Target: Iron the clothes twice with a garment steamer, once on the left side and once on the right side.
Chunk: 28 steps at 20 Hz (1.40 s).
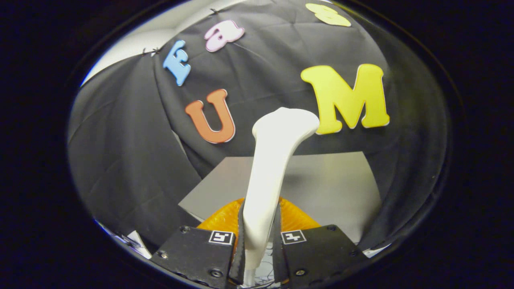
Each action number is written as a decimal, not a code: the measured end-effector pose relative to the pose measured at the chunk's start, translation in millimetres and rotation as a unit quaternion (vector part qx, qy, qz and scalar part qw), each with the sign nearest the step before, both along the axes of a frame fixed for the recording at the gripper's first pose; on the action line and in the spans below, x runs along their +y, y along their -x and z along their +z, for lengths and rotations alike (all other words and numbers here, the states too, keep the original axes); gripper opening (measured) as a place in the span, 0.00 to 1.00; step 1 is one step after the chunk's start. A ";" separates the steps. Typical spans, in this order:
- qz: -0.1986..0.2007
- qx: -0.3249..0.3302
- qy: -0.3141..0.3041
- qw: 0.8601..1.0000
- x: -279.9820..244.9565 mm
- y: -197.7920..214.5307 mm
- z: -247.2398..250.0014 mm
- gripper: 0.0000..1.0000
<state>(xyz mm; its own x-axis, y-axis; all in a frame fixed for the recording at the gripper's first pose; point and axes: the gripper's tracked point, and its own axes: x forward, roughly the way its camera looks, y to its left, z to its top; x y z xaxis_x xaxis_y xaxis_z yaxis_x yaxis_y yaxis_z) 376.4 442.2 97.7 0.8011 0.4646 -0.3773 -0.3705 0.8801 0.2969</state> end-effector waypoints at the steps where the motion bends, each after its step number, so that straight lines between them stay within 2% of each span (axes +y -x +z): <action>1: 0.006 -0.017 0.000 1.000 -6.0 10.7 9.6 0.30; 8: 0.032 -0.116 0.034 0.992 -67.7 94.4 61.7 0.30; 15: -0.024 -0.169 0.074 0.982 -166.8 149.5 99.0 0.30; 18: -0.050 -0.191 0.083 0.977 -199.0 157.7 119.3 0.30; 24: -0.075 -0.244 0.107 0.961 -240.5 152.9 159.4 0.30; 28: -0.079 -0.248 0.109 0.959 -261.7 138.0 158.3 0.30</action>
<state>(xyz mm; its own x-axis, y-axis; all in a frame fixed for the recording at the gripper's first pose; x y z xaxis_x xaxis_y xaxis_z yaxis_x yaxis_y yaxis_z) 238.4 180.5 256.0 0.9610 0.2764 -0.0051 -0.2759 0.9580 -0.0788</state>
